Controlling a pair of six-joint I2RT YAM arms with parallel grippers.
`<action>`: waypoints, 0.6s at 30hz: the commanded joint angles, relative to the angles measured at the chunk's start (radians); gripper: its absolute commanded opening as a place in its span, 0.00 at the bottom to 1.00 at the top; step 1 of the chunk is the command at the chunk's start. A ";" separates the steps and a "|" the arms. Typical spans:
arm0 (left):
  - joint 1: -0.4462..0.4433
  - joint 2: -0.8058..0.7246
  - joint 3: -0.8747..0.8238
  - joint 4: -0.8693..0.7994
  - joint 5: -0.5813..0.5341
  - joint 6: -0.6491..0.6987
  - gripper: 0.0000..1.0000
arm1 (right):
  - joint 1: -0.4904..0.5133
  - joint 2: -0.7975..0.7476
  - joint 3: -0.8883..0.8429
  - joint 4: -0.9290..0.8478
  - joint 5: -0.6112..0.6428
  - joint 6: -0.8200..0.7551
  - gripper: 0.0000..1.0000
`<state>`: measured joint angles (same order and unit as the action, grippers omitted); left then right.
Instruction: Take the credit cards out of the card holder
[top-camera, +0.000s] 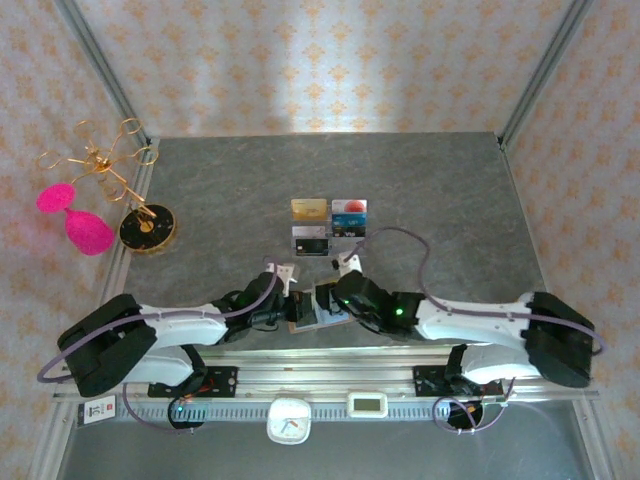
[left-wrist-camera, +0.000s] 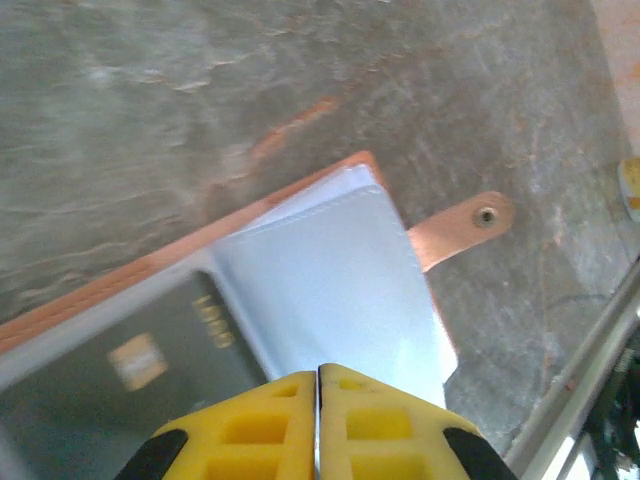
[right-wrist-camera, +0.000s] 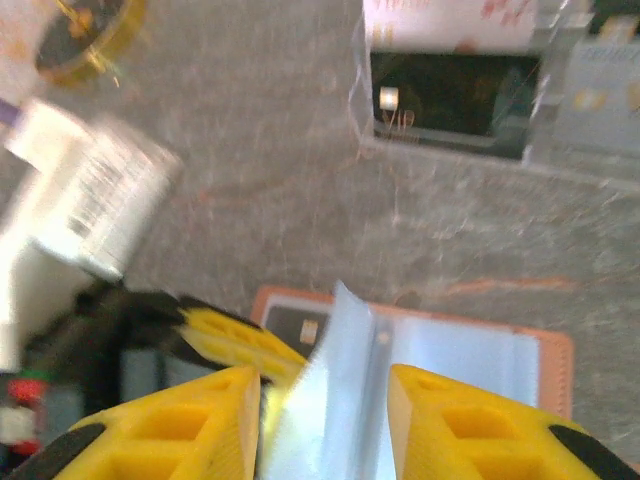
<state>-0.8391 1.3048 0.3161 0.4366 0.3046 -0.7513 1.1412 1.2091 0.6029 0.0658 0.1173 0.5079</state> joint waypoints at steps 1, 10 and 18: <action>-0.034 0.071 0.074 0.013 0.041 0.039 0.09 | 0.004 -0.094 -0.035 -0.072 0.119 0.060 0.37; -0.043 0.268 0.172 -0.011 0.110 0.072 0.11 | 0.004 -0.209 -0.097 -0.115 0.143 0.113 0.35; -0.040 -0.043 0.057 -0.090 -0.051 0.023 0.16 | -0.009 -0.170 -0.075 -0.054 0.024 0.058 0.28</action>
<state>-0.8772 1.3804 0.4149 0.4000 0.3492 -0.7101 1.1393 1.0206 0.5140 -0.0174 0.1982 0.5976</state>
